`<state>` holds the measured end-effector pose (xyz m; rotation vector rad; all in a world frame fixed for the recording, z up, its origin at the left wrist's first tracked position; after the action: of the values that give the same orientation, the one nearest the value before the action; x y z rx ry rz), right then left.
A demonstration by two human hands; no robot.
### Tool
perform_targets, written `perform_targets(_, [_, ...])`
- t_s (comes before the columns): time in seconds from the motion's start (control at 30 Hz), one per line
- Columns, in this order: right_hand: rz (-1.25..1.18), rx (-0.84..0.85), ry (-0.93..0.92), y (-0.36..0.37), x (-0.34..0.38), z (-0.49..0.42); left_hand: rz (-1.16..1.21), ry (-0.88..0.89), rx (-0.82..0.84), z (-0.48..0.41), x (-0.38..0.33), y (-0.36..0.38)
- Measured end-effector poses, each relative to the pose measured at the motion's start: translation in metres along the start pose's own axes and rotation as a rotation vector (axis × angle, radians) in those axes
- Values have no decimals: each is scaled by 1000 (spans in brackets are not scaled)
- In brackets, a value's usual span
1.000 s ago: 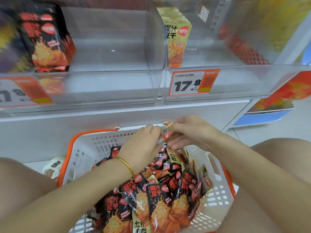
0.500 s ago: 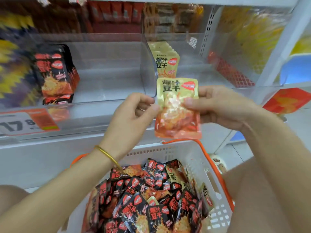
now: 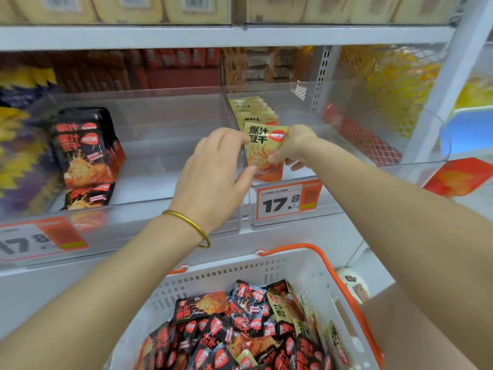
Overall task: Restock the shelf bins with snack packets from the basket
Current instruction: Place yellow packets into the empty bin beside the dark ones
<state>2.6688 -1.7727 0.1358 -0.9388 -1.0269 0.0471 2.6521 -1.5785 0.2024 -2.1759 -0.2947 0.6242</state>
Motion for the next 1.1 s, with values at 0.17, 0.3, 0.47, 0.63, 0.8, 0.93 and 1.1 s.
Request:
perform_targets(0.17, [-17,-58,3,0,3,-16,28,-6,-4,1,2,1])
perform_targets(0.3, [0,-11,-30,10,9,-20,48,7,-11,1,5,4])
perform_targets(0.47, [-3,-19,-26,7,6,-20,54,7,-13,2,6,6])
perform_targets(0.63, [15,-70,-37,-6,12,-8,45,-4,6,3,7,7])
perform_targets(0.8, [26,-249,-235,-50,36,57,60,87,-153,21,-7,-16])
perform_targets(0.93, [-61,-19,-388,-37,26,137,141,190,-137,70,-27,-6])
perform_targets(1.1, [413,528,-40,87,-83,132,101,124,301,124,-4,83])
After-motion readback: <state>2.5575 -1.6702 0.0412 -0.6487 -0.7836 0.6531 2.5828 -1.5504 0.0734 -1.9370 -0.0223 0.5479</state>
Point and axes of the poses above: each hand's wrist, its own z-axis away from the middle knuckle, its own y-axis out of the palm, x = y × z, the point moved 10 cm from there along -z, towards the middle knuckle, and after that the axes turned 1 degree about -x, right-handed, at the moved point
